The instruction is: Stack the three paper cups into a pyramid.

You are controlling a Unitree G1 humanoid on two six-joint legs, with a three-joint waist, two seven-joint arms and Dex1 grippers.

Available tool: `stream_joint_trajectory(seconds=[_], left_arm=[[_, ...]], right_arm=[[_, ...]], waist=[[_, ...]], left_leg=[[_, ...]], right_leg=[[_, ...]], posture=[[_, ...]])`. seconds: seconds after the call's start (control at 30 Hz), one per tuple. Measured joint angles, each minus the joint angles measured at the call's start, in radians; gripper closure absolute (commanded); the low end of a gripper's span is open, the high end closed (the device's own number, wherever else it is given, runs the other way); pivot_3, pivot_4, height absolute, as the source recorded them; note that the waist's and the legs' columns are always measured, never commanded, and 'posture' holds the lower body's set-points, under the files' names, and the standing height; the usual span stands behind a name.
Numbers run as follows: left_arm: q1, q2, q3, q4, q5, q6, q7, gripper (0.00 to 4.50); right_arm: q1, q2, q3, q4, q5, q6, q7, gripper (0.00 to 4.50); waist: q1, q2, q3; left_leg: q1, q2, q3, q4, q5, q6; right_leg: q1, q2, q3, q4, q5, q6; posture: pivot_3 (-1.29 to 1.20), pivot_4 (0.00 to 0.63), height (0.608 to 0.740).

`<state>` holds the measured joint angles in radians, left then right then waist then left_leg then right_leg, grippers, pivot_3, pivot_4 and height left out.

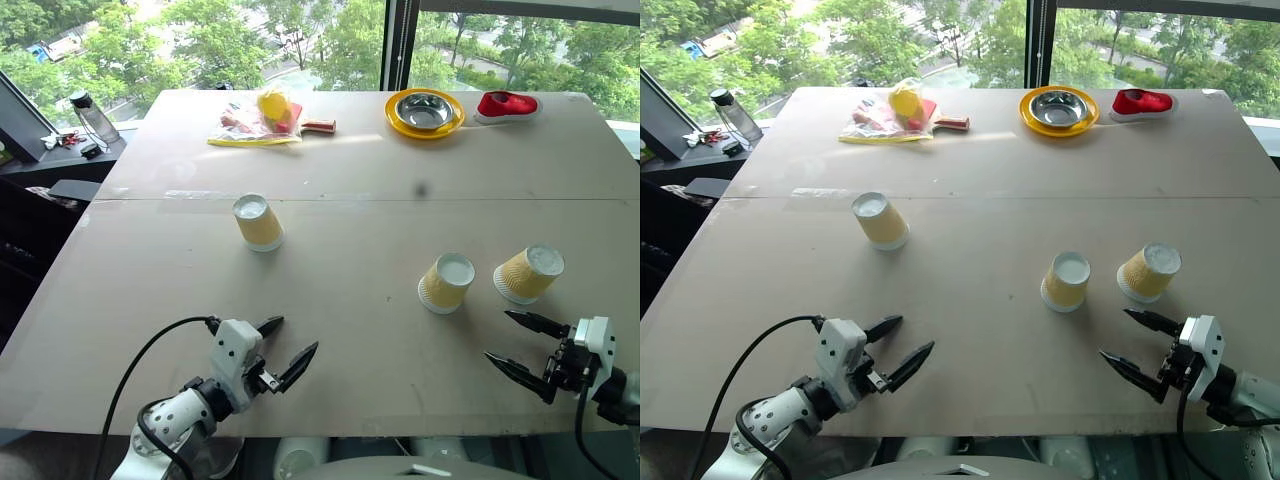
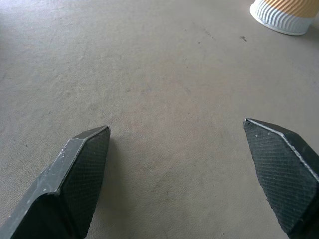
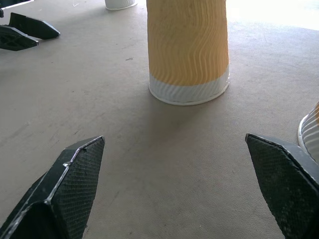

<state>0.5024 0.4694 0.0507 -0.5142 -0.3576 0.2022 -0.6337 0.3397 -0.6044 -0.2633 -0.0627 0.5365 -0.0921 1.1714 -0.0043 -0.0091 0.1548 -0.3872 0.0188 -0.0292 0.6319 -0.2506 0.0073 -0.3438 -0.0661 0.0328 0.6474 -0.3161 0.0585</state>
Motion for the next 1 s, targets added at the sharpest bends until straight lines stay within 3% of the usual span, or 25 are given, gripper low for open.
stream_joint_trajectory(seconds=[1.0], left_arm=[[-0.022, 0.009, -0.005, 0.082, 0.0, -0.136, -0.094, 0.11]], right_arm=[[-0.013, 0.008, 0.001, -0.094, 0.004, 0.034, -0.064, 0.0]], waist=[[0.001, 0.0, 0.0]], left_leg=[[0.0, -0.001, -0.001, 0.001, 0.0, 0.0]], right_leg=[[0.0, 0.004, -0.002, 0.0, 0.002, 0.004]], posture=[[0.0, 0.15, 0.74]])
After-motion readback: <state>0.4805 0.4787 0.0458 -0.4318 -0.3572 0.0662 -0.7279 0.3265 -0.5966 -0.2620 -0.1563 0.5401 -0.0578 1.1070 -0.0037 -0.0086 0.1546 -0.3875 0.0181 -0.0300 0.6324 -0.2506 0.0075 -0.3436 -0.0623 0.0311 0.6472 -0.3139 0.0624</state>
